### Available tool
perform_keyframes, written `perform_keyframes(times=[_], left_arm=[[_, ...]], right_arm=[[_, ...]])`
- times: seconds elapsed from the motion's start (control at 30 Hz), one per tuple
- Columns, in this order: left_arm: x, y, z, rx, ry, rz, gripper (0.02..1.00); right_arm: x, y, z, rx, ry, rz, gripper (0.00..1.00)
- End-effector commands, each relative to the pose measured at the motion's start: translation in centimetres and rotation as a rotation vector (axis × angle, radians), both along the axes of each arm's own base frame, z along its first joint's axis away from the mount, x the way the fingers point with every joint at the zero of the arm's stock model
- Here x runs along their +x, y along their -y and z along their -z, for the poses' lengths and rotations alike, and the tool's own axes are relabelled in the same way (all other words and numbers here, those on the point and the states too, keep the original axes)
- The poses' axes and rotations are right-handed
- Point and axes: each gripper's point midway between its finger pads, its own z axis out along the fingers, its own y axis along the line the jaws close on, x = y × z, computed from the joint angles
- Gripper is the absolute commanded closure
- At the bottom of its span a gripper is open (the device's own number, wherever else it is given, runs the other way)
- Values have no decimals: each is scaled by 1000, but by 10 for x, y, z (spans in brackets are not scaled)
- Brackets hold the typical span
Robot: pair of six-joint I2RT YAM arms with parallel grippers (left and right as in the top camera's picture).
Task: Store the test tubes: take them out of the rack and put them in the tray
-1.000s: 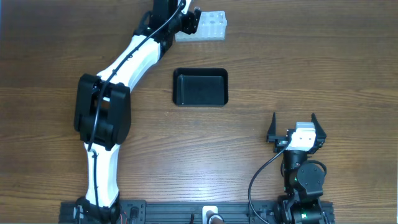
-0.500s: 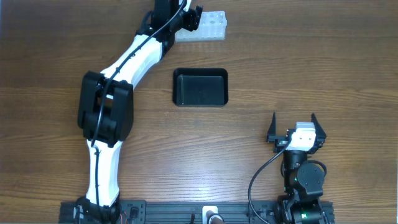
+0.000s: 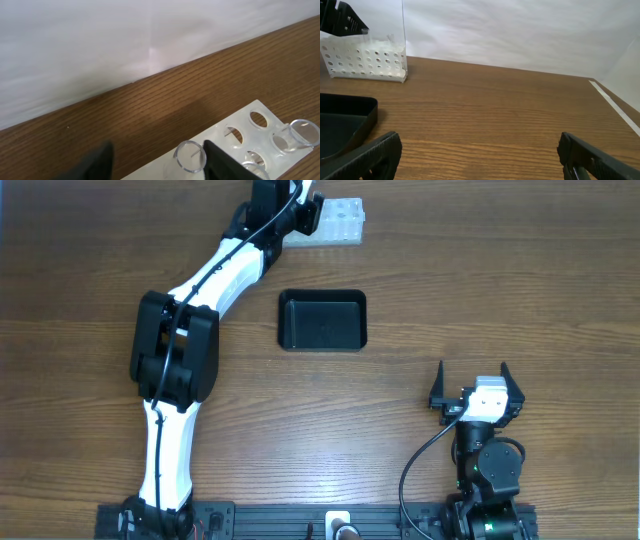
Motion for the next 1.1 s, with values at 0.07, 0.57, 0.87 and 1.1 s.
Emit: perform_keyframes(times=[0.07, 0.57, 0.87, 1.1], left_arm=[[5, 0, -4, -1, 17, 12, 503], [6, 8, 4, -9, 27, 27, 524], [6, 12, 12, -16, 23, 38, 527], [7, 14, 17, -19, 24, 42, 588]], right_arm=[[0, -1, 2, -5, 1, -1, 9], [0, -1, 2, -5, 1, -1, 7], [0, -1, 2, -5, 1, -1, 7], [0, -1, 2, -5, 1, -1, 12]])
